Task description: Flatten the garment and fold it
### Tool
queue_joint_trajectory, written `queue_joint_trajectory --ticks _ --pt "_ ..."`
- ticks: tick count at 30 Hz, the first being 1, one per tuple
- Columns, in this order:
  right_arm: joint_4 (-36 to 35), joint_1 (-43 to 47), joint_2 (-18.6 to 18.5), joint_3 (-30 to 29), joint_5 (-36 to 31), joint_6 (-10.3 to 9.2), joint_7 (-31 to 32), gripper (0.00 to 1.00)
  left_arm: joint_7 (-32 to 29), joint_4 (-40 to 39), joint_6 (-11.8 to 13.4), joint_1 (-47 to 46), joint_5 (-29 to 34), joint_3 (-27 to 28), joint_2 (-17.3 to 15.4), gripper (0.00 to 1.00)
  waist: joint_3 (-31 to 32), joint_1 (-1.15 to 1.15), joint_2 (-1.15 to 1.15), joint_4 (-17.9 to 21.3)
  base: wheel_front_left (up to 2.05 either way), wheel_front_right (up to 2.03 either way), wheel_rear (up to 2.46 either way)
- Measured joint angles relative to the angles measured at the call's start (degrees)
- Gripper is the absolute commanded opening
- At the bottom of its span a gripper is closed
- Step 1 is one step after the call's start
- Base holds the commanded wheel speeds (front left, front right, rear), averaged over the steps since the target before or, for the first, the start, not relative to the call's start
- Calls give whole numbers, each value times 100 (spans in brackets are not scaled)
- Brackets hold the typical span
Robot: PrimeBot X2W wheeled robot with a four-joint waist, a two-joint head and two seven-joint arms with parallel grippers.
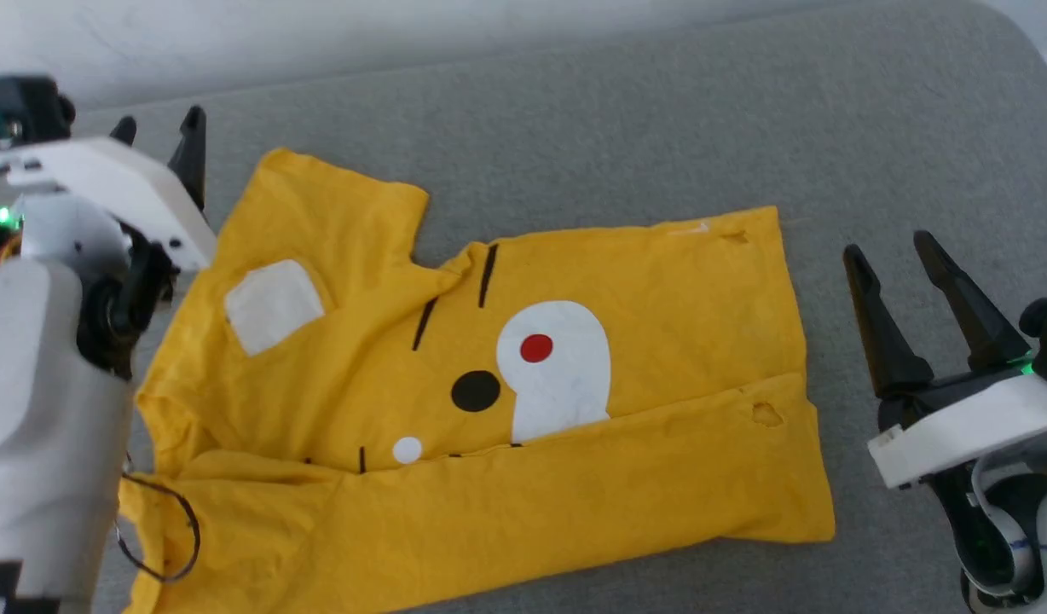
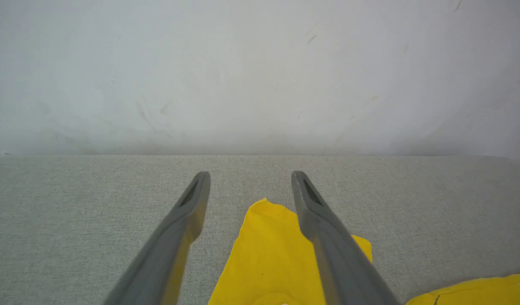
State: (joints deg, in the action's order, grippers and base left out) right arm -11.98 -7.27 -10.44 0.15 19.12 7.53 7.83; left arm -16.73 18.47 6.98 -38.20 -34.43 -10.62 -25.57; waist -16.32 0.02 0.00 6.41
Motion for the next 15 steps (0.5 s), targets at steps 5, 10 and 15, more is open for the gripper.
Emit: queue_joint_trajectory --ticks 5,10,15 --pt "158 -150 53 163 44 0 -80 100 -581 954 -300 -786 -29 -249 -21 100 -307 0 0 269 0 0 0" --pt "336 -225 65 342 157 0 -111 100 -1182 1783 -397 -1307 -89 -364 -34 100 -550 -1 0 555 0 0 0" --pt "460 -319 60 430 268 0 -202 100 -1413 2341 -391 -1591 -85 -424 -109 100 -778 -1 0 798 0 0 0"
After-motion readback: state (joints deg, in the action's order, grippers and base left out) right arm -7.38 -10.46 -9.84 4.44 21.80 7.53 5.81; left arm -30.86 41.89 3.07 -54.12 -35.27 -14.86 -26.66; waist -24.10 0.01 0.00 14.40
